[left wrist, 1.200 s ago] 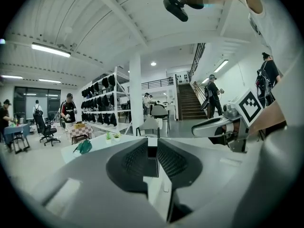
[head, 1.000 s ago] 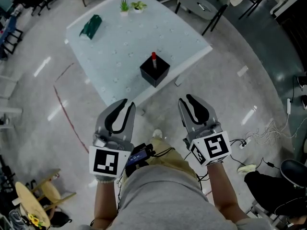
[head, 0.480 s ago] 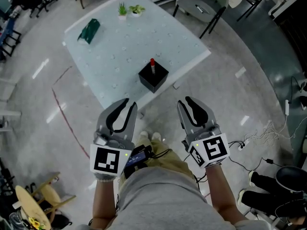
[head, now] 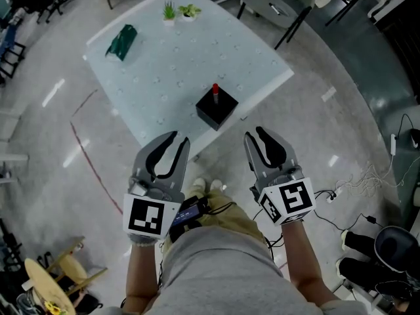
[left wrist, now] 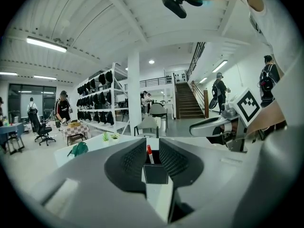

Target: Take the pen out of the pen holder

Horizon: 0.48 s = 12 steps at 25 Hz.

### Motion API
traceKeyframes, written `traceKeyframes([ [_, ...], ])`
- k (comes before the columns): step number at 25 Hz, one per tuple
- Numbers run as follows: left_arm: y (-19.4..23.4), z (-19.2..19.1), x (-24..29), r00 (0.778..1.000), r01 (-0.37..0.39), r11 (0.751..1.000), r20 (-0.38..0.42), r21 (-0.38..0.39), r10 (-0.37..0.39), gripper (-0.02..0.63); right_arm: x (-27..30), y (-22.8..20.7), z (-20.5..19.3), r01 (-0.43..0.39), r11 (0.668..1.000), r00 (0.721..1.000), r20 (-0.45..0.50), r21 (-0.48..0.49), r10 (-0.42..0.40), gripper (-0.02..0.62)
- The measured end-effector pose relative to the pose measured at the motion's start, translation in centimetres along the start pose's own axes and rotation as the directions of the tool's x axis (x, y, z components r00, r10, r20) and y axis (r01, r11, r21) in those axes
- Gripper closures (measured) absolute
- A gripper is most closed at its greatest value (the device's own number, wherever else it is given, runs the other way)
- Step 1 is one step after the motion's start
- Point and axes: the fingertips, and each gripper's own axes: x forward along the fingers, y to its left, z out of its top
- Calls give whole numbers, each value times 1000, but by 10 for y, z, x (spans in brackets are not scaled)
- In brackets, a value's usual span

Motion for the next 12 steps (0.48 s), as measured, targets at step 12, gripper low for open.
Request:
traceKeyframes([
  [12, 20, -11, 0, 1000, -6, 1000, -14, -18, 5, 506, 30, 8, -3, -32, 999, 999, -42, -31, 31, 483],
])
